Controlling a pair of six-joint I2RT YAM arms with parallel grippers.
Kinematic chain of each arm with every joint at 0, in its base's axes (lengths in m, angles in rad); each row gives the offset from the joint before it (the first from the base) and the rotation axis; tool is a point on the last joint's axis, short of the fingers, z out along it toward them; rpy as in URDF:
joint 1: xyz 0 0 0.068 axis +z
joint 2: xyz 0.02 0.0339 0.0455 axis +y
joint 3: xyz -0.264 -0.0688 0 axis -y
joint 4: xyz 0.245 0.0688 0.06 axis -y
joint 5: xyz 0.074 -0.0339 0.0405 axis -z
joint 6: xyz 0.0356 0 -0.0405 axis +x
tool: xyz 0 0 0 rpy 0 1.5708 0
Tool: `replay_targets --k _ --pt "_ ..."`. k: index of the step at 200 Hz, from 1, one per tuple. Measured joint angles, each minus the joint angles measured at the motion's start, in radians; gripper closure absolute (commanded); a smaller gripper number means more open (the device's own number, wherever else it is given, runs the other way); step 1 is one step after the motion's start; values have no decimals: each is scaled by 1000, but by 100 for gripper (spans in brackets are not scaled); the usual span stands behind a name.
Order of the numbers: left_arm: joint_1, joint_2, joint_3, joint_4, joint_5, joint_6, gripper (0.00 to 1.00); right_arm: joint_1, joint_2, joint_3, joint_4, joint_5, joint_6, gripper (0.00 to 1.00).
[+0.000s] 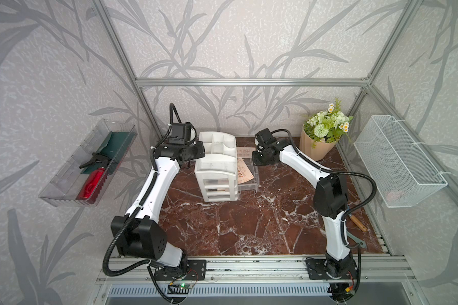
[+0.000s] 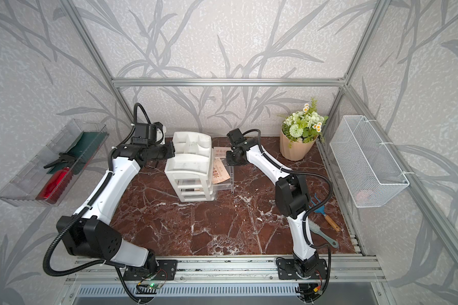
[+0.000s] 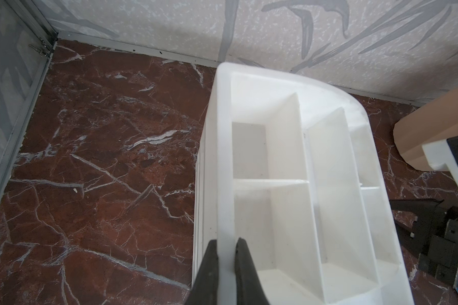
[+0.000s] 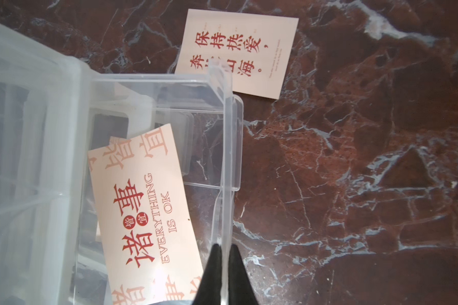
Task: Take the postcards out of the drawer
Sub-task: Open the drawer in the storage box.
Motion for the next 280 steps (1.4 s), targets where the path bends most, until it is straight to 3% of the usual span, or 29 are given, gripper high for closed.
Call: replay_targets --k 73,131,210,280 --pt "0 1 0 0 -3 0 95 -13 -30 -48 10 3 -3 91" --pt "0 1 0 0 -3 0 95 -20 -34 -51 15 -7 -16 77" --pt "0 1 0 0 -3 0 95 4 -114 -57 15 -4 -36 74" --pt "0 2 0 1 -2 0 95 96 -35 99 -29 -15 -72 67"
